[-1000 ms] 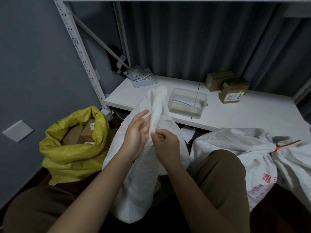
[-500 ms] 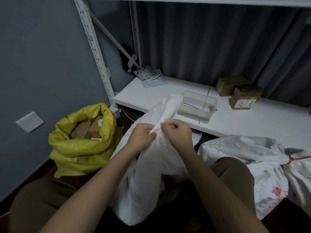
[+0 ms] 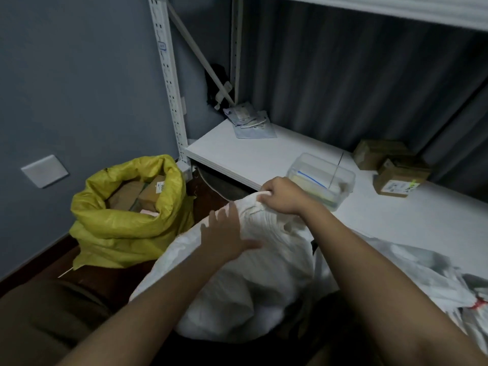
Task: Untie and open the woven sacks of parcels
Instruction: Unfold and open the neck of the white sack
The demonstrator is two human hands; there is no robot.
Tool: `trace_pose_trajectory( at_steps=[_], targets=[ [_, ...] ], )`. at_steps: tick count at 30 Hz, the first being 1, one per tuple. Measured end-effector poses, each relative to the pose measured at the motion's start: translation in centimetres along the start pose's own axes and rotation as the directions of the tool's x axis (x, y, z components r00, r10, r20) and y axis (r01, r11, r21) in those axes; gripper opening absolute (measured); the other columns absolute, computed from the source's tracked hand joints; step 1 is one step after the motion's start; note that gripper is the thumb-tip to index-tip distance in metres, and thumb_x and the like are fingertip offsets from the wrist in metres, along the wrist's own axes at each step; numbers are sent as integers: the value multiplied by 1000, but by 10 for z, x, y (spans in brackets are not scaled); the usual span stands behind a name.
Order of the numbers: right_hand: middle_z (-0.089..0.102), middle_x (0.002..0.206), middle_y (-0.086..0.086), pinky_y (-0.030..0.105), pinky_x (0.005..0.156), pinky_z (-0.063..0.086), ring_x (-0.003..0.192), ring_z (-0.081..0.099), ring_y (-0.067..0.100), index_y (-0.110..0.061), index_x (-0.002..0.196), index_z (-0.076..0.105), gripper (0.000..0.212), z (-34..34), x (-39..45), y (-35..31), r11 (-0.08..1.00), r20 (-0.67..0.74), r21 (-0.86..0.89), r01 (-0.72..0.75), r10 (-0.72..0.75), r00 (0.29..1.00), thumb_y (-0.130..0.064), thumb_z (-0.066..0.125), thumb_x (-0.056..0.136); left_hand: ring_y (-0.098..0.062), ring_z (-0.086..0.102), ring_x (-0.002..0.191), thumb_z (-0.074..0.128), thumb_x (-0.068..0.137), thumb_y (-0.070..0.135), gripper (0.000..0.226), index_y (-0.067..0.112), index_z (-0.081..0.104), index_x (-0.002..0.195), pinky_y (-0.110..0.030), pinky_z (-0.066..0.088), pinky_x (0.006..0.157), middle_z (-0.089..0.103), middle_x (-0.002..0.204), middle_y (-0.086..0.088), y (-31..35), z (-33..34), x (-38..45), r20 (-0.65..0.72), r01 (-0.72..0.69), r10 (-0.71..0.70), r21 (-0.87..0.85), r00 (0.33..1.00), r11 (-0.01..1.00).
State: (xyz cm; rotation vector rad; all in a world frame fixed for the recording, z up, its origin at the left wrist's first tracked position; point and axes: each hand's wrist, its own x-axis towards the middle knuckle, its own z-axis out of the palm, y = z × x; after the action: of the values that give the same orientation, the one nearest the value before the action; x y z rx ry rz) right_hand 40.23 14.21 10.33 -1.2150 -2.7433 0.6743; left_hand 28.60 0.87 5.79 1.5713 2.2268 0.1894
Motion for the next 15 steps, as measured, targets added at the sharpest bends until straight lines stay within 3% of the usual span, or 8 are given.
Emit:
trace_pose_trajectory(
  at_steps=[2,4,6,9,12,15],
  targets=[
    [51,62,-2,28,54,33,68,49,18,-19,56,47,31,1,8,5,999,62,5,-40,40,997,-18,58,85,-26,42,131,50,93,43,77,16,6,150,-36,37,102,38,145,-9,-9,7,8,-12,2,0,179,1000,984],
    [48,58,-6,25,51,32,59,44,9,-20,54,46,35,1,10,16,994,132,51,-93,85,988,-18,59,87,-28,56,114,43,97,17,43,20,34,139,-36,45,87,55,128,-9,-26,-7,28,-89,-26,52,270,995,962],
    [43,52,-10,22,49,30,50,39,4,-21,51,46,41,4,10,35,972,158,170,-161,134,978,-20,61,88,-30,60,105,46,92,13,28,21,53,118,-34,45,78,62,115,-8,-43,-25,54,-71,-102,123,257,990,961],
    [37,43,-13,21,45,27,40,32,3,-18,48,43,46,22,11,61,902,137,359,-241,205,969,-24,65,88,-29,60,103,52,91,23,21,26,61,109,-31,42,73,64,108,-6,-55,-28,89,6,-204,206,176,978,963],
    [37,45,-10,25,50,29,44,33,6,-17,51,43,45,49,16,81,901,127,363,-237,204,971,-26,65,89,-27,54,116,53,93,34,33,27,57,125,-33,43,90,59,125,-6,-64,-7,114,144,-254,232,159,962,954],
    [41,53,-5,27,53,30,47,35,6,-16,56,50,38,69,18,102,883,102,409,-229,205,973,-27,62,91,-20,47,126,53,92,45,48,26,48,137,-29,38,99,50,140,1,-69,13,127,133,-309,300,53,945,950]
  ],
)
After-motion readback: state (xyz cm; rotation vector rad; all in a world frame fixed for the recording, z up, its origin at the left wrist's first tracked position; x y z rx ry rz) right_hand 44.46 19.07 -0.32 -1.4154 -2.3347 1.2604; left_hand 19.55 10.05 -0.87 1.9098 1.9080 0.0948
